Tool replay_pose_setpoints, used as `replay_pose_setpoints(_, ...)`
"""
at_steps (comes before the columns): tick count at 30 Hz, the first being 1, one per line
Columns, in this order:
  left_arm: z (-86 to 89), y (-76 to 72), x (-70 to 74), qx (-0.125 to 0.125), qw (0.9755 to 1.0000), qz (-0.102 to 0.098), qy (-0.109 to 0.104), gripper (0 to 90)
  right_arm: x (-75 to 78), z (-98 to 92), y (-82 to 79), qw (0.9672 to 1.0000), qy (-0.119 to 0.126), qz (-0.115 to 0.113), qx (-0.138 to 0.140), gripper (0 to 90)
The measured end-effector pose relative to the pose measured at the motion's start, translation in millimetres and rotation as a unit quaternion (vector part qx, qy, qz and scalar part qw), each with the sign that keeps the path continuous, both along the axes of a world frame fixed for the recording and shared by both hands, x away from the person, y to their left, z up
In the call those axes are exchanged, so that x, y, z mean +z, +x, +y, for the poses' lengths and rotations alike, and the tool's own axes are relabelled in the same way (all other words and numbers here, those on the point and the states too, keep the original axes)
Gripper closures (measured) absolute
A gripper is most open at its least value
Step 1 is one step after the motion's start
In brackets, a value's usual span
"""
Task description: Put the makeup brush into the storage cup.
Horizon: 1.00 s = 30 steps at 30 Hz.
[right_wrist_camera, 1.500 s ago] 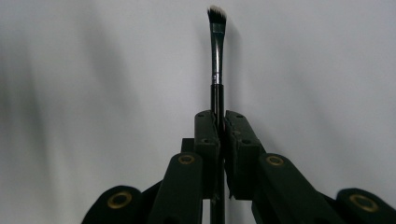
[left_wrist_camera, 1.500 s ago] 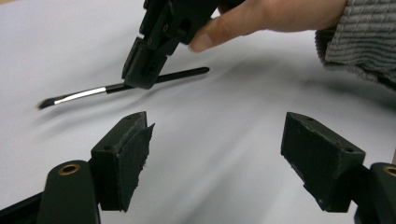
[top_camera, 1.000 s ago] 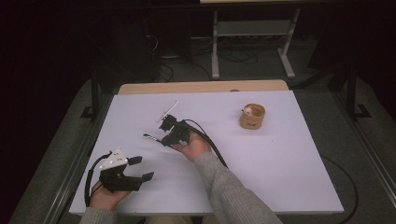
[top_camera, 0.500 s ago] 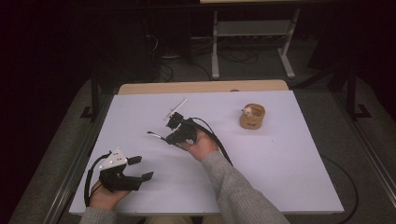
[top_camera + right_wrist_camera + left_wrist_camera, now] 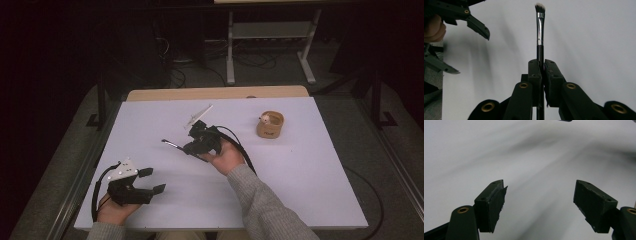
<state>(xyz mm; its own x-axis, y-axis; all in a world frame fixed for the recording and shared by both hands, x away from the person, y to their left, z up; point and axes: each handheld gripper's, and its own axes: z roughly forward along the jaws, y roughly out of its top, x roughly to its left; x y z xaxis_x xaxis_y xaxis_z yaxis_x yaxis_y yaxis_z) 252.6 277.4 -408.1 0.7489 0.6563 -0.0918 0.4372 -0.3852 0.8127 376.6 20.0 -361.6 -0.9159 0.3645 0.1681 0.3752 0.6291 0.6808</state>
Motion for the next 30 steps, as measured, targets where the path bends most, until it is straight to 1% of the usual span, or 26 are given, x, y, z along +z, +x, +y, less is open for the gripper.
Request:
replay_pose_setpoints(3,-1.6,1.4,0.8,-0.004,1.0,0.002,-0.008,24.4,1.5,-9.3,-6.0,0.9999,0.01,-0.002,0.006,83.4)
replay_pose_setpoints(7,-5.9,3.6,3.3,-0.008,1.0,0.0,-0.006,24.4,0.3,-16.0,-10.8,0.9999,0.009,-0.005,0.01,83.4)
replay_pose_setpoints(8,-7.2,5.2,4.8,-0.01,0.9999,0.003,-0.014,24.5,-0.7,-21.0,-13.8,0.9998,0.013,-0.003,0.013,83.4)
replay_pose_setpoints(10,-8.2,5.7,5.8,-0.012,0.9998,0.004,-0.017,24.5,-1.1,-23.7,-15.2,0.9997,0.017,-0.002,0.015,83.4)
replay_pose_setpoints(11,-10.9,5.2,7.6,-0.015,0.9998,0.001,-0.015,24.5,-1.3,-26.2,-16.8,0.9996,0.022,0.002,0.016,83.4)
replay_pose_setpoints(13,-14.7,4.9,10.2,-0.022,0.9997,-0.002,-0.013,24.6,-1.3,-33.0,-21.0,0.9993,0.031,-0.001,0.022,83.4)
replay_pose_setpoints(15,-20.5,5.5,12.0,-0.031,0.9994,-0.003,-0.013,24.8,-0.3,-37.2,-24.6,0.9991,0.034,-0.001,0.025,83.4)
replay_pose_setpoints(16,-20.5,5.5,12.0,-0.031,0.9994,-0.003,-0.013,24.8,0.2,-39.3,-26.2,0.999,0.035,-0.005,0.028,83.4)
replay_pose_setpoints(17,-22.2,6.0,12.3,-0.032,0.9994,-0.001,-0.015,24.8,1.2,-41.3,-28.5,0.999,0.036,-0.003,0.028,83.4)
replay_pose_setpoints(18,-25.3,7.2,12.9,-0.038,0.9992,0.001,-0.015,24.8,2.1,-43.5,-30.0,0.9988,0.037,-0.007,0.031,83.4)
replay_pose_setpoints(20,-26.8,7.8,13.6,-0.041,0.999,0.002,-0.016,24.8,3.2,-45.7,-32.0,0.9987,0.038,-0.009,0.032,83.4)
replay_pose_setpoints(21,-29.6,8.9,15.6,-0.048,0.9986,0.004,-0.023,24.8,5.7,-50.0,-36.1,0.9984,0.041,-0.011,0.036,83.4)
replay_pose_setpoints(23,-30.8,9.4,17.0,-0.051,0.9983,0.005,-0.027,25.0,7.5,-54.7,-40.8,0.9978,0.045,-0.015,0.046,83.4)
replay_pose_setpoints(25,-34.0,11.4,19.5,-0.058,0.9976,0.008,-0.037,25.4,8.1,-57.0,-43.0,0.9976,0.046,-0.015,0.05,83.4)
replay_pose_setpoints(27,-37.5,13.4,22.6,-0.07,0.9964,0.012,-0.046,25.7,9.0,-61.5,-47.9,0.997,0.051,-0.015,0.057,83.4)
replay_pose_setpoints(28,-40.3,14.6,24.9,-0.079,0.996,0.011,-0.042,27.1,9.2,-63.8,-50.1,0.9965,0.054,-0.016,0.061,83.4)
replay_pose_setpoints(30,-45.1,15.7,28.3,-0.087,0.9954,0.014,-0.039,28.4,9.3,-70.3,-56.7,0.9956,0.058,-0.021,0.071,83.3)
